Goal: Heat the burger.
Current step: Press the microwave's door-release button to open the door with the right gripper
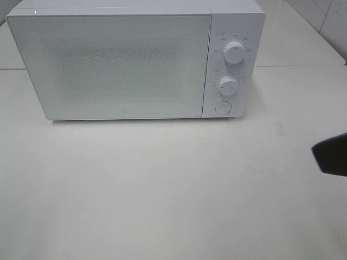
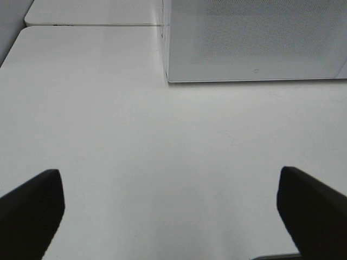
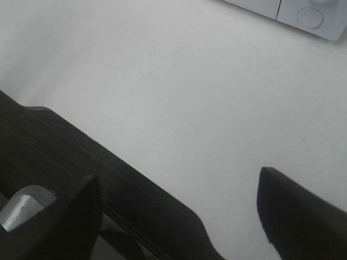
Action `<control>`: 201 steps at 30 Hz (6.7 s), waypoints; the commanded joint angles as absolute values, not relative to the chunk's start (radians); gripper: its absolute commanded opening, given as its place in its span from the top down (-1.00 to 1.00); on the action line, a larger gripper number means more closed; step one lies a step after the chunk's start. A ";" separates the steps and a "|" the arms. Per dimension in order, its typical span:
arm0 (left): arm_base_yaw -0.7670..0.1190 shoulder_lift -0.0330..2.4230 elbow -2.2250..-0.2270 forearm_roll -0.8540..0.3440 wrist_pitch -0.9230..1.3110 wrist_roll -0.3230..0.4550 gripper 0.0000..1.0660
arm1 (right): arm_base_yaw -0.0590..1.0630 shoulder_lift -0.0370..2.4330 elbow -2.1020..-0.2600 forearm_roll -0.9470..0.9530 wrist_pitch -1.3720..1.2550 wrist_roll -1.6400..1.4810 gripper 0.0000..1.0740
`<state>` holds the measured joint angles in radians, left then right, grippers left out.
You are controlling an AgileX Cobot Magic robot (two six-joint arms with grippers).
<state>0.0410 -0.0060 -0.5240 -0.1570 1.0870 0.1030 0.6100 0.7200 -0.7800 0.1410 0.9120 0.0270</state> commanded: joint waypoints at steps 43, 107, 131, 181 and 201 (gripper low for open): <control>0.039 -0.022 -0.521 -0.160 1.076 0.104 -0.88 | 0.060 -0.030 -0.497 0.031 0.994 0.000 -0.42; 0.039 -0.022 -0.521 -0.160 1.076 0.104 -0.88 | 0.061 0.955 -0.459 0.000 -0.109 0.048 -0.42; 0.039 -0.022 -0.521 -0.160 1.076 0.104 -0.88 | 0.192 1.424 -0.244 0.267 -0.935 -0.140 -0.42; 0.039 -0.022 -0.521 -0.160 1.076 0.104 -0.88 | 0.715 1.769 -0.412 0.724 -1.056 1.162 0.63; 0.039 -0.022 -0.521 -0.160 1.076 0.104 -0.88 | 0.711 1.884 -0.530 0.795 -0.973 1.248 1.00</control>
